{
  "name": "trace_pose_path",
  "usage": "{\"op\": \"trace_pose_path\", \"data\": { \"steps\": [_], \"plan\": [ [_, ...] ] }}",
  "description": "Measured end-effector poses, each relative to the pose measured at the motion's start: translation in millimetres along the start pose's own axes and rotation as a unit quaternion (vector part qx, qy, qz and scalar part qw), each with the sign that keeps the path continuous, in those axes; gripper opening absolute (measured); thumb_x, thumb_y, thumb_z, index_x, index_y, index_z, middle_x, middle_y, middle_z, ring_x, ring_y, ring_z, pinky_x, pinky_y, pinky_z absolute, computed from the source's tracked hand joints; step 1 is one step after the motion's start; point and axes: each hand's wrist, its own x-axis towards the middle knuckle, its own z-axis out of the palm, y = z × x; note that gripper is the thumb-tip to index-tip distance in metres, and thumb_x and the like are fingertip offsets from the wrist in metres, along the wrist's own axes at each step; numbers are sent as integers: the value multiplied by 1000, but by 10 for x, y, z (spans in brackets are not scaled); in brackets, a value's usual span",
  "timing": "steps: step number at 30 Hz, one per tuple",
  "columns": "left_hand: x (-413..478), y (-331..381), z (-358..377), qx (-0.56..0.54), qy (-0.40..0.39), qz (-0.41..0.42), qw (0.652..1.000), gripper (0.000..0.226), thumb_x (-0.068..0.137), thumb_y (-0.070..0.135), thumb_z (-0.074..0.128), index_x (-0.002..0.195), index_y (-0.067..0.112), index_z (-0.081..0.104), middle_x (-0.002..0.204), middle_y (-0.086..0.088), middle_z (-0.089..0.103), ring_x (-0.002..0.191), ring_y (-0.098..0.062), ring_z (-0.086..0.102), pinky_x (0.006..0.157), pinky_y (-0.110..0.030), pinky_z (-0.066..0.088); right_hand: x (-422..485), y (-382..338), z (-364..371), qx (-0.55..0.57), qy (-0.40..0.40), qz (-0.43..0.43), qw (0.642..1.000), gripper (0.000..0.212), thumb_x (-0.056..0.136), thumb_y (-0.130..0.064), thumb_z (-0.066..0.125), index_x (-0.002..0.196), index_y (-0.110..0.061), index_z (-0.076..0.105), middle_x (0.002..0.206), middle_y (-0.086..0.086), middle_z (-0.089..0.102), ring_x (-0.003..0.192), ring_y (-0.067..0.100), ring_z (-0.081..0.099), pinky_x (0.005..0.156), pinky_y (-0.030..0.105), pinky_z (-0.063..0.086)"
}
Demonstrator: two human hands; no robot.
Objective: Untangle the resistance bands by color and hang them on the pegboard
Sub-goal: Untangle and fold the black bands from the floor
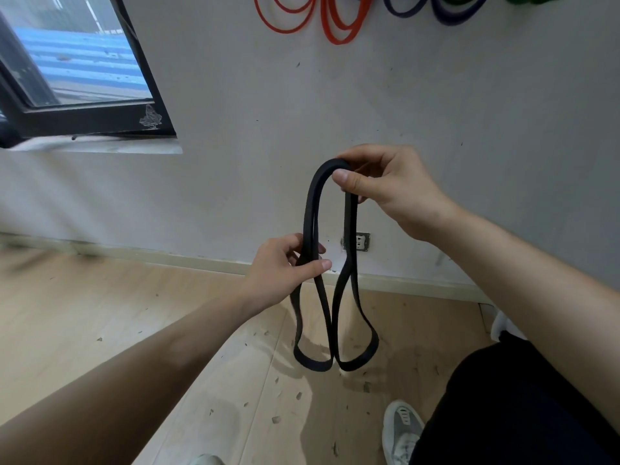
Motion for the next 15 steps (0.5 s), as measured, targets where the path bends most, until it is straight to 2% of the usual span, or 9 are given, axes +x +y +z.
{"op": "trace_pose_path", "data": {
  "steps": [5, 7, 9, 11, 13, 15],
  "plan": [
    [-30, 16, 31, -13, -40, -9, 999, 16, 91, 33, 75, 106, 31, 73, 106, 14, 75, 103, -2, 67, 93, -25, 50, -7, -33, 31, 17, -9, -5, 1000, 12, 89, -13, 74, 98, -21, 74, 82, -8, 70, 82, 17, 63, 66, 28, 53],
    [-40, 22, 27, -9, -42, 0, 999, 11, 91, 32, 74, 101, 30, 73, 103, 12, 75, 96, -2, 66, 88, -22, 50, -5, -38, 35, 19, -10, -7, 1000, 12, 89, -13, 74, 98, -22, 74, 82, -9, 70, 82, 17, 63, 66, 27, 53],
    [-49, 28, 29, -13, -38, 13, 999, 6, 91, 29, 75, 94, 25, 72, 96, 6, 74, 85, -7, 64, 75, -16, 48, -3, -43, 34, 29, -10, -9, 999, 12, 90, -12, 73, 98, -21, 74, 82, -7, 70, 82, 17, 63, 65, 27, 52],
    [-54, 28, 34, -16, -29, 18, 999, 7, 91, 26, 76, 94, 21, 72, 92, 3, 72, 73, -1, 61, 67, -12, 44, -4, -55, 33, 62, -3, -5, 998, 11, 90, -10, 72, 98, -17, 74, 82, -3, 69, 81, 19, 63, 66, 28, 52],
    [-63, 35, 51, -20, -23, 14, 999, 9, 91, 26, 75, 99, 21, 72, 95, 5, 72, 75, 2, 63, 71, -13, 47, -6, -74, 24, 110, 7, 8, 994, 12, 91, -7, 69, 101, -12, 72, 85, 4, 66, 82, 22, 63, 67, 28, 54],
    [-56, 30, 79, -38, -18, 11, 999, 16, 91, 27, 75, 107, 25, 72, 100, 7, 74, 91, -1, 67, 84, -24, 52, -5, -93, 6, 151, 13, 21, 988, 13, 92, -6, 67, 103, -9, 71, 87, 7, 65, 83, 22, 64, 69, 28, 56]
  ]
}}
